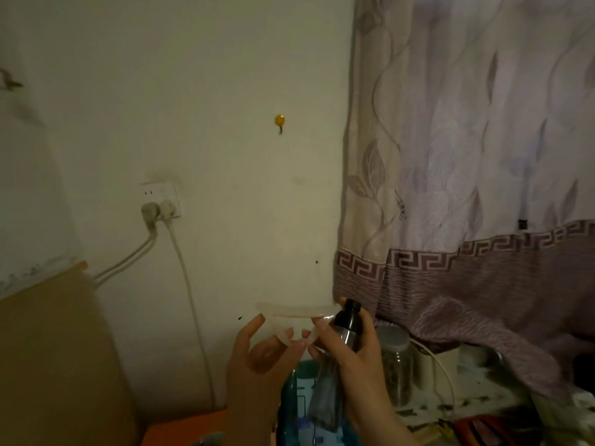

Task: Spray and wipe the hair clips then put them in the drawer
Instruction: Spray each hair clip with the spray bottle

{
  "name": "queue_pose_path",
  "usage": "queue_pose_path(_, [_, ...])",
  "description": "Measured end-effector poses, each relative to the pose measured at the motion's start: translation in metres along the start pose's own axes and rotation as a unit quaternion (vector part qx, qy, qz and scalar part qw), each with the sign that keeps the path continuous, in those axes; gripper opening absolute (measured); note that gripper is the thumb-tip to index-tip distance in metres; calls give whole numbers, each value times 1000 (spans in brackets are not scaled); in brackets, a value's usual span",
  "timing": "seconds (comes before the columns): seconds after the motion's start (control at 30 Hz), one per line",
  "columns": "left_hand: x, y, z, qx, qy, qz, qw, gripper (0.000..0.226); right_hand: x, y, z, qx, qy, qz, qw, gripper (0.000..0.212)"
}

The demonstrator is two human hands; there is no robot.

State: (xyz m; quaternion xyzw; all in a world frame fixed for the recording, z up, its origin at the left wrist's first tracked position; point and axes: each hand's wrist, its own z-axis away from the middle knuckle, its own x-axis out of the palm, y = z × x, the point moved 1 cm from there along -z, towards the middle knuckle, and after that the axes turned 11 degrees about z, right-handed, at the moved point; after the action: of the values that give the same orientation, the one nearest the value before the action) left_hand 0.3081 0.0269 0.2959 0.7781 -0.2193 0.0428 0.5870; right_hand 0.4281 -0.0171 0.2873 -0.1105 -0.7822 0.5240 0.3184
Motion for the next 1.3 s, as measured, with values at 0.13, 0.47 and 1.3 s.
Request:
queue_pose_path(0.13, [-1, 6, -9, 28, -46, 1, 999, 67, 3, -8, -5, -15, -10, 3, 1000, 54])
queue_pose_path(0.47, [2, 33, -37, 107, -109, -51, 987, 54, -1, -26, -23, -49, -58, 51, 996, 56])
queue_pose_path(1.3, [-9, 98, -65, 182, -184, -73, 963, 55, 27, -131, -49, -380, -122, 337, 853, 39])
